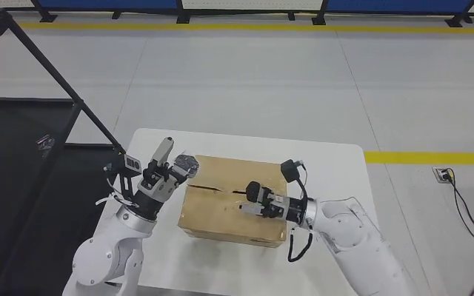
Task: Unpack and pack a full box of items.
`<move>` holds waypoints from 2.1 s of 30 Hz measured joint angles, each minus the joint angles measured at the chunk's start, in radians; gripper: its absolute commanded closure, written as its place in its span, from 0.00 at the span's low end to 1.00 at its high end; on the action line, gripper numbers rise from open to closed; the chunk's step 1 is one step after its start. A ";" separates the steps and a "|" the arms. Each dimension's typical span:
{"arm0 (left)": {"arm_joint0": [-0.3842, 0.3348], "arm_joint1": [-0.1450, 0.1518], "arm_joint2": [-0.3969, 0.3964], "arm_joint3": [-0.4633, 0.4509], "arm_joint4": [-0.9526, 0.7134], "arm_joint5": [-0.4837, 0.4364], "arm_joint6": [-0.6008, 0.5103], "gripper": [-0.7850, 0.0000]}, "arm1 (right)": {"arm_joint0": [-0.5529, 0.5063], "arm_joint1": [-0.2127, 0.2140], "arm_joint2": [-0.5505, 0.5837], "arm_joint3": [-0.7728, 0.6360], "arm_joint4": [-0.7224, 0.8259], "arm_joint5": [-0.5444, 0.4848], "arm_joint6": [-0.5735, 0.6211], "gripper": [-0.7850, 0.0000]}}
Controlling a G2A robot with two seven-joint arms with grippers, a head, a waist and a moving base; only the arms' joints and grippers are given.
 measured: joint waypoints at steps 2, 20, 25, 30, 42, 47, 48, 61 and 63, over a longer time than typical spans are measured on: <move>-0.002 0.000 0.006 -0.001 0.004 0.003 0.001 0.00 | -0.017 0.000 -0.005 -0.031 -0.081 -0.016 -0.052 0.24; -0.006 0.003 0.024 -0.003 0.008 0.010 0.011 0.00 | -0.014 -0.025 -0.086 -0.058 -0.380 0.090 -0.300 0.84; -0.006 0.004 0.024 -0.002 0.003 0.008 0.012 0.00 | -0.012 -0.026 -0.088 -0.056 -0.381 0.088 -0.305 1.00; -0.007 0.005 0.022 0.000 0.006 0.008 0.014 0.00 | -0.018 -0.023 -0.075 -0.071 -0.383 0.095 -0.305 1.00; 0.006 0.009 0.001 0.009 0.028 -0.007 0.031 0.00 | -0.071 0.002 0.023 -0.192 -0.327 0.065 -0.222 1.00; 0.011 0.013 -0.010 0.030 0.068 -0.012 0.041 0.00 | -0.096 0.018 0.071 -0.244 -0.204 0.007 -0.140 1.00; 0.012 0.013 -0.010 0.034 0.079 -0.015 0.040 0.00 | -0.098 0.020 0.077 -0.249 -0.179 0.001 -0.128 1.00; 0.047 0.022 -0.040 0.119 0.161 -0.053 0.039 0.00 | -0.075 0.036 0.097 -0.243 0.061 -0.063 -0.031 1.00; 0.050 0.023 -0.045 0.135 0.173 -0.057 0.044 0.00 | -0.072 0.038 0.098 -0.241 0.082 -0.069 -0.021 1.00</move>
